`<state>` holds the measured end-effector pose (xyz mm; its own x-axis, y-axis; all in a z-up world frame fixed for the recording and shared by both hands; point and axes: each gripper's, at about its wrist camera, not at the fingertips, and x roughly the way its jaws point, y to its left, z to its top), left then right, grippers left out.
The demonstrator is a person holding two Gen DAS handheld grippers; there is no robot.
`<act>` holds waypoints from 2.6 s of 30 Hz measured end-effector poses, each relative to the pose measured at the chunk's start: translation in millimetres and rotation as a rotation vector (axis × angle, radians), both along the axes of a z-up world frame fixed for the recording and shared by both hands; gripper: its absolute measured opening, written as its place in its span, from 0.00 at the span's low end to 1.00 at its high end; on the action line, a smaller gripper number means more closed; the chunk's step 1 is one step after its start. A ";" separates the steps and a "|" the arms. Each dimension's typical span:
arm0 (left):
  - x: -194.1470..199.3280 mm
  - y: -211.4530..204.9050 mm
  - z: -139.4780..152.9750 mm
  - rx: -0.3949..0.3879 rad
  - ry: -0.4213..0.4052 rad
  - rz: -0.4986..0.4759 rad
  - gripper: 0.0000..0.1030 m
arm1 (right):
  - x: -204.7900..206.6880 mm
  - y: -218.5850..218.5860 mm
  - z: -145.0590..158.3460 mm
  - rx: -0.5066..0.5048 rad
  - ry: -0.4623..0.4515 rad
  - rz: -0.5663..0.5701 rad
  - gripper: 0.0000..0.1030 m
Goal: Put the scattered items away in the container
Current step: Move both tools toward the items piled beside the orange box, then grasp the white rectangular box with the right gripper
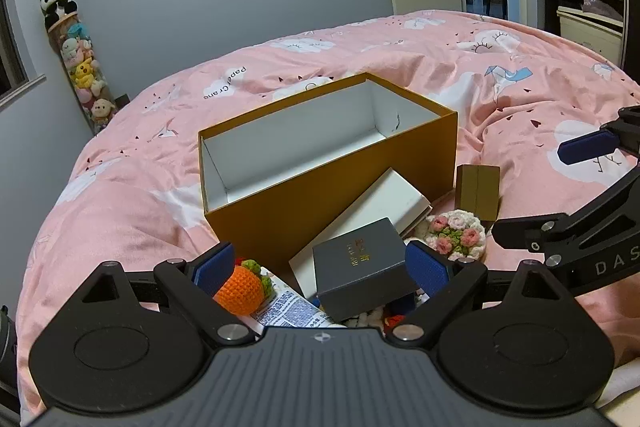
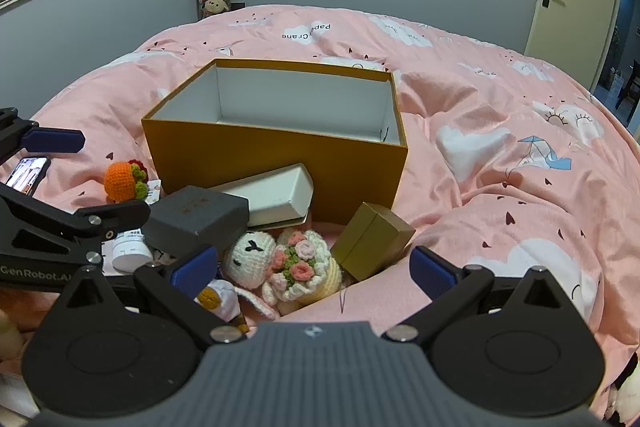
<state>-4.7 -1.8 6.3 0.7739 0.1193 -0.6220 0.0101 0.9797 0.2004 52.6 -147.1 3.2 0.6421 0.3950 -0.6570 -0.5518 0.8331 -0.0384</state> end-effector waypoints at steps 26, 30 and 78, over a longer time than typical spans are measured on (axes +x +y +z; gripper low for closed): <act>5.2 5.6 -8.8 -0.045 0.079 0.013 1.00 | 0.6 2.9 -5.0 -0.021 0.020 0.017 0.99; 5.6 5.8 -9.3 -0.047 0.082 0.014 1.00 | 1.7 3.2 -6.4 -0.023 0.027 0.014 0.99; 99.5 65.6 -27.7 -0.305 0.302 0.040 0.55 | 157.5 61.0 -40.9 0.041 0.428 0.162 0.63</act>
<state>94.8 63.8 -21.5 0.5501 -0.0789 -0.8314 -0.0153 0.9944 -0.1045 210.1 -86.2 -37.8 0.2440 0.4991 -0.8315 -0.6345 0.7306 0.2524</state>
